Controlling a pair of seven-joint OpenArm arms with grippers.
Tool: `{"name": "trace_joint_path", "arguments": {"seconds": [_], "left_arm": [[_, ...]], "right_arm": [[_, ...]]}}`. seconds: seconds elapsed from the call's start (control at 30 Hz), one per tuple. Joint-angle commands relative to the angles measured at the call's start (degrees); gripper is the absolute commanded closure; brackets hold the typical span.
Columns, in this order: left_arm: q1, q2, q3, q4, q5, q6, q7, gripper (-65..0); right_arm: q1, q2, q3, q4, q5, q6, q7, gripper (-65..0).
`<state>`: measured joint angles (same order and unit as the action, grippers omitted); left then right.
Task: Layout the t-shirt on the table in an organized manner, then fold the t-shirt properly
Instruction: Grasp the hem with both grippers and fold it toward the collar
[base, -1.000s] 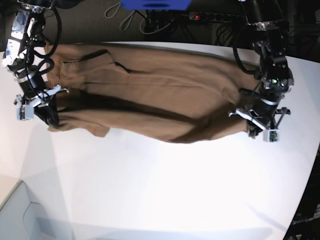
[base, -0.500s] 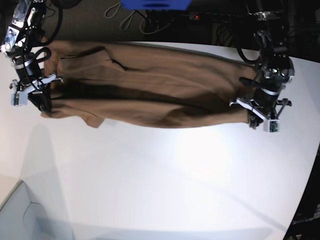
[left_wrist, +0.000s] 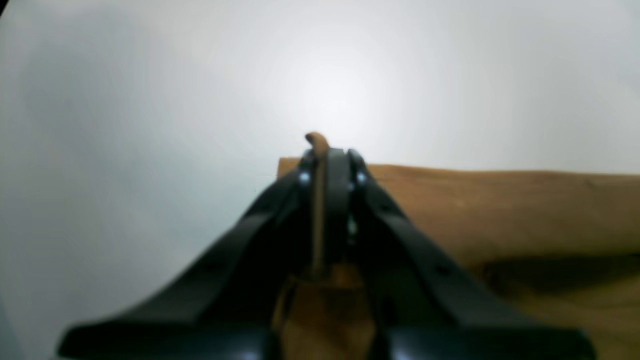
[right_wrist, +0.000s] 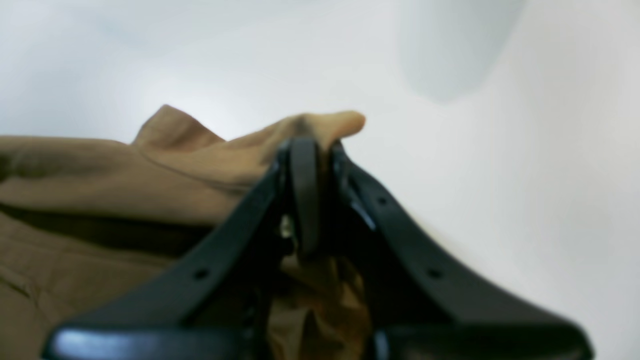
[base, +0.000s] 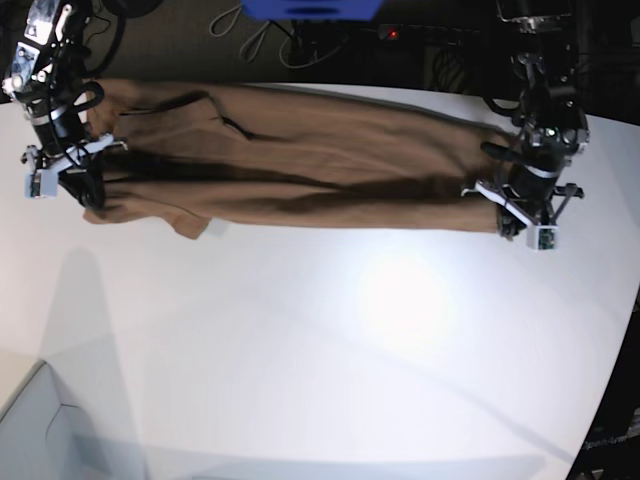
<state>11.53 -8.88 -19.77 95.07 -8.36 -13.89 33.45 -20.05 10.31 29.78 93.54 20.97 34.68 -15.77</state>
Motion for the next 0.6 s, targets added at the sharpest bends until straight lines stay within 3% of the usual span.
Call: {"name": "trace_joint_path", "arguments": {"seconds": [0.0, 0.2, 0.37, 0.47, 0.57], "left_arm": [[-0.5, -1.3, -0.1, 0.9, -0.3, 0.0, -1.2, -0.1], [1.3, -2.3, -0.1, -1.0, -0.4, -0.5, -1.2, -0.1], [1.5, -2.4, -0.2, -3.9, -0.3, -8.0, -1.2, -0.1], [1.5, -2.1, -0.2, -5.1, -0.2, -9.2, -1.1, -0.1], [1.0, -2.3, -0.2, -5.1, -0.2, -9.4, 4.5, -0.1]], "right_arm": [[0.0, 0.6, 0.4, 0.5, 0.7, 0.2, 1.7, 0.0], [0.4, 0.9, 0.4, -3.6, 0.7, 0.2, 1.7, 0.0], [-0.3, 0.6, 0.0, -4.6, 0.6, 0.2, 5.7, 0.0], [-1.0, 0.6, 0.0, -4.6, 0.6, 0.2, 5.7, 0.0], [-1.4, 0.6, -0.1, -4.6, 0.6, 0.2, 6.0, 0.0]]}}
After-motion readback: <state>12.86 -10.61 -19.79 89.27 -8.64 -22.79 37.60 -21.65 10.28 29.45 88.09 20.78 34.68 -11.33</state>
